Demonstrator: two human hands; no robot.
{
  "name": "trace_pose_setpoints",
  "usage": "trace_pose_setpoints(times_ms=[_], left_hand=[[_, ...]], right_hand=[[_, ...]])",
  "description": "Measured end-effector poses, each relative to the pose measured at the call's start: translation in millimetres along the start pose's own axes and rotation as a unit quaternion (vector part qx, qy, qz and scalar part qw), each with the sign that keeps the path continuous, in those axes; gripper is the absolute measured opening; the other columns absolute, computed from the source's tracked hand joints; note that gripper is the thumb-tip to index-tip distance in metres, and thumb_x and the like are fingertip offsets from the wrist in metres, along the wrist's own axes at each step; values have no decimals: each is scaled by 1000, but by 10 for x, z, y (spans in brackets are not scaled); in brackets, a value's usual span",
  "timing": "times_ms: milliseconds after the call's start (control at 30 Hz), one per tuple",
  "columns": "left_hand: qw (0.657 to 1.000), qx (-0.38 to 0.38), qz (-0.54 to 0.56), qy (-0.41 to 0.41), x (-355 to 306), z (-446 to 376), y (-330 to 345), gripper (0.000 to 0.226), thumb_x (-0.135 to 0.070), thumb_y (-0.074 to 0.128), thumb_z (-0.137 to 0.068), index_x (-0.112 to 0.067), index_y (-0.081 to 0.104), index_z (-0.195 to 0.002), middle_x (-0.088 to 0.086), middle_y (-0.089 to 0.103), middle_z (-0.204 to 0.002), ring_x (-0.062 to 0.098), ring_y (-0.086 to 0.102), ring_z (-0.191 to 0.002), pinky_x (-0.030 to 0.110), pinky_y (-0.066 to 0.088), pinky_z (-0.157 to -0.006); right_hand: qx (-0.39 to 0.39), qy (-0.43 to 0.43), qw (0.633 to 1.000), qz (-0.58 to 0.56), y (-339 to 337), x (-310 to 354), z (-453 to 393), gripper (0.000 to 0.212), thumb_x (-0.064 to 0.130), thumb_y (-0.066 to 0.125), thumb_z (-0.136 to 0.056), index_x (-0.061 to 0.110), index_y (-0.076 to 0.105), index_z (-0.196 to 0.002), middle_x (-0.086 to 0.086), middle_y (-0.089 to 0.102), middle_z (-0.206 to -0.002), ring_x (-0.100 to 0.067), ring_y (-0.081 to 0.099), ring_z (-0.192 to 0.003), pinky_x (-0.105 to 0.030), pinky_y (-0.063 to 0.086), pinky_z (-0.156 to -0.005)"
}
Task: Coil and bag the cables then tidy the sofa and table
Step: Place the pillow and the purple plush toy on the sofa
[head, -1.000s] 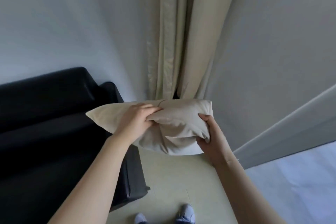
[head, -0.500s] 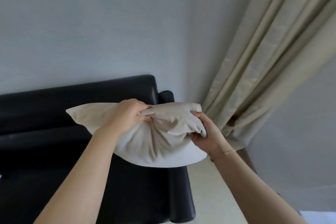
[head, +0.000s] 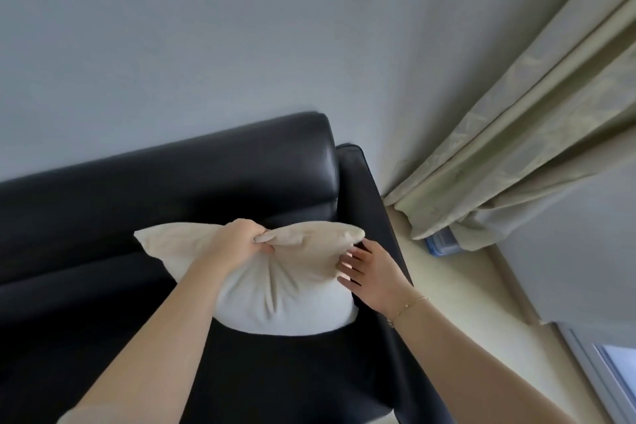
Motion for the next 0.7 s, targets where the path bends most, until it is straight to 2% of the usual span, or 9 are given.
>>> trace_pose_setpoints(times_ms=[100, 167, 267, 367, 500, 600, 700], left_hand=[[1000, -10, 25, 0, 158, -358, 265, 24, -28, 66, -89, -30, 66, -65, -5, 67, -76, 21, 65, -78, 36, 53, -69], [998, -57, 36, 2, 188, -550, 329, 21, -33, 64, -90, -23, 70, -73, -2, 68, -77, 23, 65, -77, 39, 53, -67], [993, -118, 12, 9, 109, -859, 319, 35, -46, 59, -92, -16, 60, -74, -3, 61, -74, 27, 58, -76, 34, 41, -63], [994, -98, -51, -14, 10, -1071, 400, 32, -45, 51, -97, -17, 54, -82, -1, 60, -89, 27, 54, -92, 35, 30, -76], [985, -102, -122, -63, -38, -1115, 537, 32, -47, 48, -98, -21, 59, -112, 3, 61, -115, 27, 51, -111, 41, 33, -93], [977, -178, -75, -87, -84, -1000, 559, 44, -37, 59, -94, -19, 53, -134, 7, 56, -135, 30, 46, -126, 46, 28, -108], [969, -239, -50, -32, -376, -756, 594, 42, -18, 63, -91, -14, 56, -132, 10, 55, -135, 33, 47, -126, 48, 30, -107]], right_hand=[[-15, -15, 999, 29, -126, 47, -221, 35, 33, 44, -101, 15, 57, -127, -5, 61, -126, -26, 56, -119, -43, 43, -102], [-17, -23, 998, 52, -191, 54, -273, 33, 28, 45, -101, 15, 57, -128, -5, 61, -127, -26, 55, -120, -44, 43, -106], [-37, -27, 995, 87, -326, 48, -365, 32, 25, 44, -101, 13, 58, -127, -6, 64, -122, -23, 57, -116, -41, 45, -103], [-68, -26, 992, 99, -456, 2, -433, 31, 21, 44, -101, 12, 59, -127, -7, 66, -118, -23, 59, -113, -39, 47, -99], [-79, -30, 991, 101, -600, -35, -407, 28, 17, 43, -102, 11, 61, -123, -8, 67, -115, -24, 62, -109, -38, 51, -94], [-79, -40, 992, 93, -698, -42, -347, 26, 16, 44, -101, 10, 62, -119, -9, 69, -113, -25, 63, -108, -37, 52, -90], [-87, -49, 991, 89, -874, -64, -221, 24, 16, 44, -101, 11, 63, -114, -10, 69, -112, -25, 64, -106, -37, 52, -89]])
Point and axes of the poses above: each hand's wrist, its own z-axis away from the middle knuckle, its own y-axis out of the palm, x = y × z, the point moved 2 cm from there along -z, towards the middle knuckle
